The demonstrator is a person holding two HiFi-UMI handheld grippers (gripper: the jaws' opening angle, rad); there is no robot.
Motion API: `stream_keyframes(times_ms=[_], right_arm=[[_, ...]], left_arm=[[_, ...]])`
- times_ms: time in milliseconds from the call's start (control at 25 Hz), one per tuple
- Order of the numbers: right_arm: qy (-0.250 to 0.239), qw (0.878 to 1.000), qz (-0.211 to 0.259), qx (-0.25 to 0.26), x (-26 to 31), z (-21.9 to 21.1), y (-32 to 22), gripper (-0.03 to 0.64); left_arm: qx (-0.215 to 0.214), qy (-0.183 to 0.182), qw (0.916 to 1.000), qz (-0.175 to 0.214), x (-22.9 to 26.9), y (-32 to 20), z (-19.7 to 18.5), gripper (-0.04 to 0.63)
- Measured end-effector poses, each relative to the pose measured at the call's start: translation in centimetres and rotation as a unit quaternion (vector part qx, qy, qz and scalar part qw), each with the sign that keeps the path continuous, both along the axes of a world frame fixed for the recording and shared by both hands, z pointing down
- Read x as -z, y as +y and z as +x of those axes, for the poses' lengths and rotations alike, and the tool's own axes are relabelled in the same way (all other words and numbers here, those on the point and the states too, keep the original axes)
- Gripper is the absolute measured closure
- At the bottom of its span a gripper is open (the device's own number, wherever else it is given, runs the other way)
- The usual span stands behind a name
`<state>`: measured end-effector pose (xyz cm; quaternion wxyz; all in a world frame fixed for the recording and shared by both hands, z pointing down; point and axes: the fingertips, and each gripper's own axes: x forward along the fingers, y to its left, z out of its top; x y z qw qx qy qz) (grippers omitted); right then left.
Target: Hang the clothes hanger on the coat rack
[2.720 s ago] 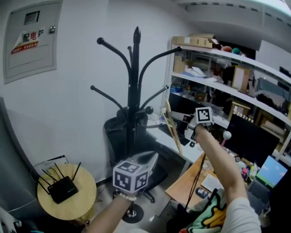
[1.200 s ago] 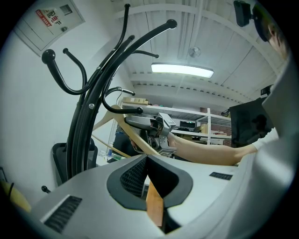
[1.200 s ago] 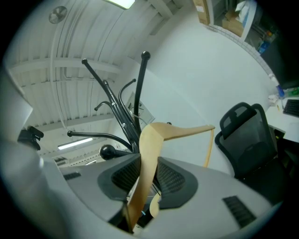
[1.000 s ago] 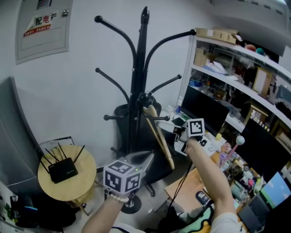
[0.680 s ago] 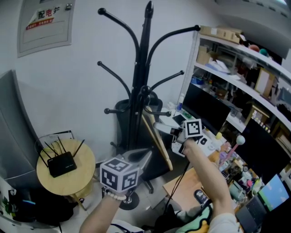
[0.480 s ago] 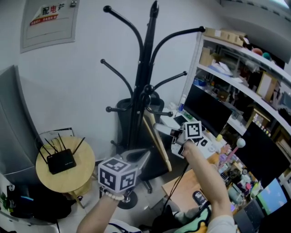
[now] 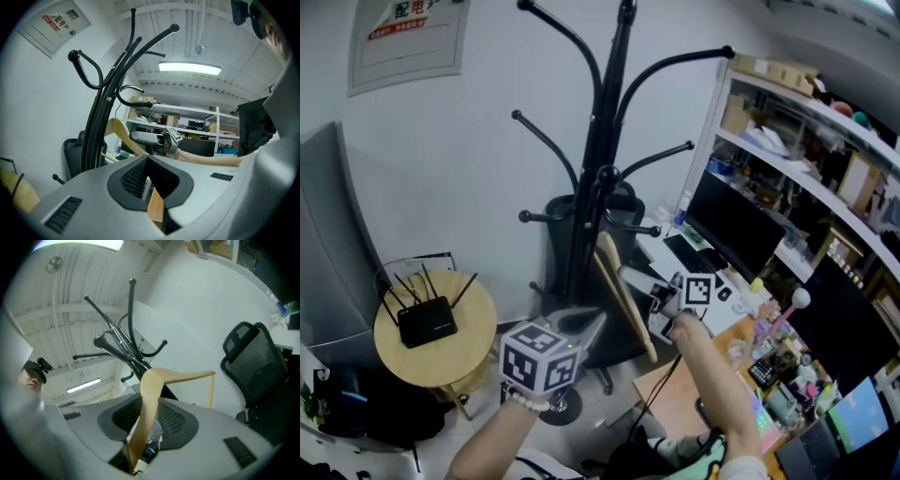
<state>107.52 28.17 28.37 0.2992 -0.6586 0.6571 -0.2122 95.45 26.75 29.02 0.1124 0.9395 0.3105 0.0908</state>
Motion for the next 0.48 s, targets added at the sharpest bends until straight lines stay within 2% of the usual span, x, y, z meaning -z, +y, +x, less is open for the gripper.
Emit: stream_keyframes(times_ms=[160, 480], right_arm=[[0.025, 1.0, -0.01, -0.013, 1.9, 0.7, 0.3, 0.491], [0.008, 0.999, -0.029, -0.024, 0.2, 0.8, 0.1, 0.494]], left_arm=[[-0.001, -0.006, 0.9997, -0.023, 0.0, 0.4, 0.7, 0.603], [-0.006, -0.003, 0.9997, -0.025, 0.2, 0.9, 0.3, 0.603]])
